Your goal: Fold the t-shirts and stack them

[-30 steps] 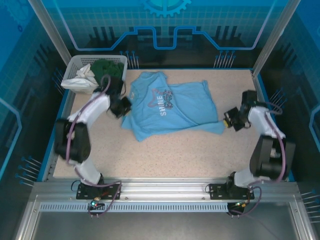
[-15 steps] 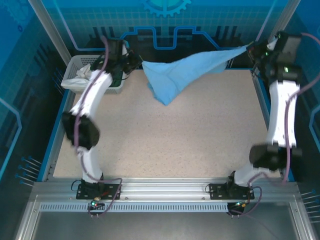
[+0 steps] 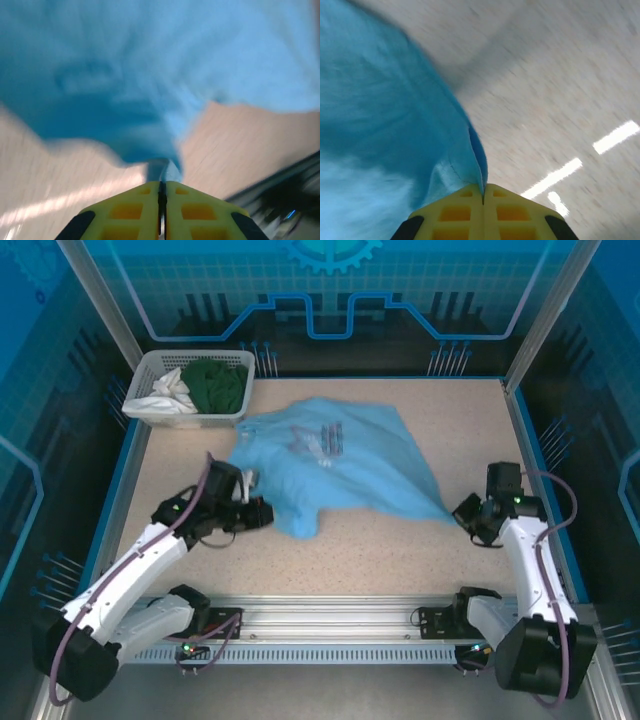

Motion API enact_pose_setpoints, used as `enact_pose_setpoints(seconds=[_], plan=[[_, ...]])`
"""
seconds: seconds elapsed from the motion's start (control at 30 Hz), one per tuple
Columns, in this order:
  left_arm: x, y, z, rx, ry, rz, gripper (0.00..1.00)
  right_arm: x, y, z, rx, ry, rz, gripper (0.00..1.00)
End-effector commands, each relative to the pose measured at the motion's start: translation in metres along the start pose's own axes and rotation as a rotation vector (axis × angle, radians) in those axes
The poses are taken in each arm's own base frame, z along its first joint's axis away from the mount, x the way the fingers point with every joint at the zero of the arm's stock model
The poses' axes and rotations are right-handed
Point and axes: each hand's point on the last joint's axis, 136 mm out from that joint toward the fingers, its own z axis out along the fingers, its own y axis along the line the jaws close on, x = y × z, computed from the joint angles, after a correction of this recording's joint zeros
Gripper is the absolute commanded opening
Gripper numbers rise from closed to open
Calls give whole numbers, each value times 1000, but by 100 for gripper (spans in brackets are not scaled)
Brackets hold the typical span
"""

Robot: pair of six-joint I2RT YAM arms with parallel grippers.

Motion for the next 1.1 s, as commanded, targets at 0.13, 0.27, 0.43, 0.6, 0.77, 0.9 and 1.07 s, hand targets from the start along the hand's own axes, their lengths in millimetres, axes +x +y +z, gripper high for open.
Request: enact_pose_setpoints(seconds=[0.13, 0.27, 0.43, 0.6, 0.77, 0.9, 1.07], plan=[[-28, 4, -55, -203, -196, 70, 52, 2, -21, -35, -28, -178, 135, 30], [-80, 13, -81, -332, -400, 13, 64, -7, -20, -40, 19, -157, 168, 58], [-140, -10, -55, -243, -402, -54, 52, -43, 14, -51, -17, -202, 94, 60], [-172, -31, 30, -210, -180, -47, 55, -74, 54, -35, 56, -149, -5, 59], [-186, -18, 103, -309, 46, -56, 65, -88, 89, 18, 131, 29, -101, 59], [-189, -23, 150, -261, 132, -84, 66, -95, 104, 58, 192, 118, -129, 59], [-179, -27, 200, -275, 199, -60, 67, -97, 120, 98, 219, 176, -134, 57]])
